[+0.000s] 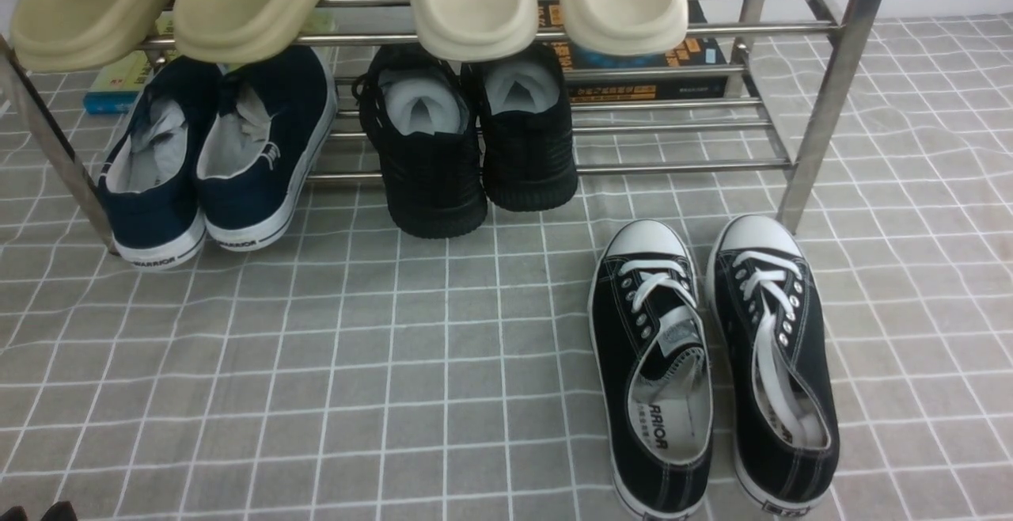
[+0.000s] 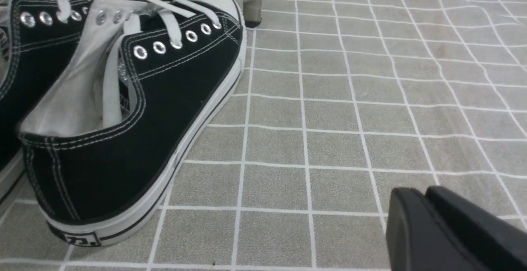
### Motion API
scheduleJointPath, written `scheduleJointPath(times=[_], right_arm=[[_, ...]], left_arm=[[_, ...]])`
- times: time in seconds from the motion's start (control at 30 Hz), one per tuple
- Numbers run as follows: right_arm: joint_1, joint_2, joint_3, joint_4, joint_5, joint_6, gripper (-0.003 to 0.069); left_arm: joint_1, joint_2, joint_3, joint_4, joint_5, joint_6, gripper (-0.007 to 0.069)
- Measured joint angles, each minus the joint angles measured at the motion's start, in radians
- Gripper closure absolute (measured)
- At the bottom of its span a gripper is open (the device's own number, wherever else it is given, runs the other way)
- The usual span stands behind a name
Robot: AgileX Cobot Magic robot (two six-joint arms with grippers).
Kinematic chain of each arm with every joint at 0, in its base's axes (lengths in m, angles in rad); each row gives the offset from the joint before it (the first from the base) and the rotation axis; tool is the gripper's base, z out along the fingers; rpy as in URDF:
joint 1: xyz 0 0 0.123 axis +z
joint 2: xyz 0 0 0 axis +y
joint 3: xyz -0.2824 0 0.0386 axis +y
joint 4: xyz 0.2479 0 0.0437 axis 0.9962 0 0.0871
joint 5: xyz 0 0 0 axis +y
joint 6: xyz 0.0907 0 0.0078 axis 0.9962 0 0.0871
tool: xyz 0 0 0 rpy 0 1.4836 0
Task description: Take the shoes off the shelf with your hand from the grey coffee tablecloth.
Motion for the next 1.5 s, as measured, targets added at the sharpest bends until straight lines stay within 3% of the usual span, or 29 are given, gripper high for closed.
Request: scheduleJointPath(times=[1.5], right_arm=[[-0.012,0.000,0.000,-0.002,0.001,0.000,0.0536]], left_arm=[[0.000,0.000,0.000,0.000,0.000,0.000,0.0384]])
